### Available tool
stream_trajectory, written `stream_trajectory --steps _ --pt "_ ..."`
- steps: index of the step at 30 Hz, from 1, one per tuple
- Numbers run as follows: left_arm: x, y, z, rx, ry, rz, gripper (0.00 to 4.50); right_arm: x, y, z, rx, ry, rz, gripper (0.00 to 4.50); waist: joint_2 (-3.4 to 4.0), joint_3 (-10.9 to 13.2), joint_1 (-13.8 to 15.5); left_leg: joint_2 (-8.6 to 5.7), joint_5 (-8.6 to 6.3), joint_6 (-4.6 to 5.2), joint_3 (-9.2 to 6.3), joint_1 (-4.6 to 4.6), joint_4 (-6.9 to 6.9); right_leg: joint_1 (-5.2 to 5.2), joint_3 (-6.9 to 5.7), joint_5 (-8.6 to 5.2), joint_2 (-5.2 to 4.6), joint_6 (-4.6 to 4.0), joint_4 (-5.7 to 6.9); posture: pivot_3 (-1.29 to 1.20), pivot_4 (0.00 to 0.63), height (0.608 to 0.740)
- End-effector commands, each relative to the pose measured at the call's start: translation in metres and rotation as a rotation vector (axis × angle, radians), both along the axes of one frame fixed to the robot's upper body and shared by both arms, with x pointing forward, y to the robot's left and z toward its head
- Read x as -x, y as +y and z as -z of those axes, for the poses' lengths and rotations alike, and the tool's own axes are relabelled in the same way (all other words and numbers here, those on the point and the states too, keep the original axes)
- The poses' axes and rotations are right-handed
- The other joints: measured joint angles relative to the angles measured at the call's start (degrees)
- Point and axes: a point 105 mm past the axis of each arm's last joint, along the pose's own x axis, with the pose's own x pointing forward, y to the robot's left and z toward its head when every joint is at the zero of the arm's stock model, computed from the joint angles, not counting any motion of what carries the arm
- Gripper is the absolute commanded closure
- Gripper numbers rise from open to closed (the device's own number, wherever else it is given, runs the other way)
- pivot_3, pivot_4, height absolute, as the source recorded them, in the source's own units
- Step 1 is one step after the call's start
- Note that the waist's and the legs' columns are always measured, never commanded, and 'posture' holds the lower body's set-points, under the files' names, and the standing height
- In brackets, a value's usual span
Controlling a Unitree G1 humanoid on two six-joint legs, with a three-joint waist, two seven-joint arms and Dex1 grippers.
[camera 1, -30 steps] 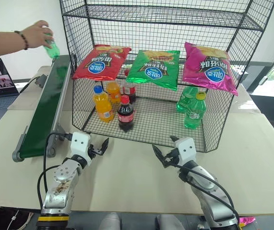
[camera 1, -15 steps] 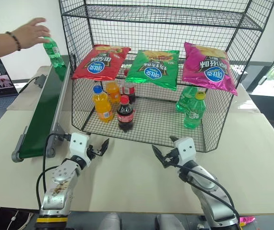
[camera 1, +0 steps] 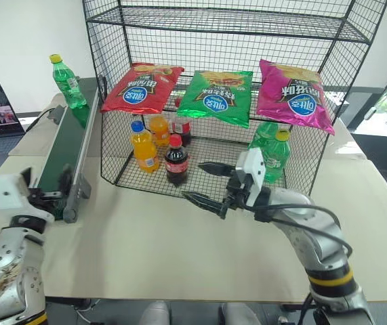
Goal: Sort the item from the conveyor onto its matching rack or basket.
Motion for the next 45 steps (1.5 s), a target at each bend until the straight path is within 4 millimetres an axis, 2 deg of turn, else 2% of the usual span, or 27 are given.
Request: stream_trajectory --steps 1,5,10,26,45 --pt "0.006 0.018 -0.006 0.026 -0.039 -0.06 0.1 0.001 0.015 -0.032 -0.044 -0.061 -0.13 0.0 0.0 0.0 -0.07 0.0 0.0 0.0 0.0 0.01 0.03 0.0 0.0 0.01 0.0 -0.01 0.01 0.0 0.15 0.738" --pt "0.007 0.026 -0.002 0.051 -0.032 -0.072 0.1 0.003 0.025 -0.054 -0.071 -0.124 -0.215 0.0 -0.03 -0.02 -0.03 0.02 0.0 0.0 -0.01 0.0 0.03 -0.03 -0.03 0.02 0.02 -0.04 0.06 0.0 0.15 0.738" --pt "0.004 0.025 -0.001 0.061 -0.022 -0.038 0.1 0.005 0.029 -0.062 -0.073 -0.167 -0.26 0.0 -0.05 -0.03 -0.04 0.0 -0.01 -0.01 -0.01 -0.03 0.01 -0.05 -0.04 0.03 -0.02 -0.04 0.04 0.0 0.15 0.738" --pt "-0.012 0.026 -0.009 0.048 -0.023 0.001 0.1 0.008 0.027 -0.072 -0.105 -0.212 -0.26 0.0 -0.05 -0.03 -0.22 0.04 -0.01 -0.01 0.01 -0.03 -0.03 -0.12 -0.03 0.03 0.01 -0.06 0.09 0.0 0.15 0.738" --pt "-0.019 0.032 -0.018 0.018 -0.026 0.003 0.1 0.012 0.025 -0.077 -0.14 -0.217 -0.314 0.0 -0.04 -0.02 -0.24 0.04 -0.01 -0.01 0.01 -0.03 -0.07 -0.13 -0.03 0.03 0.0 -0.06 0.07 0.0 0.15 0.738"
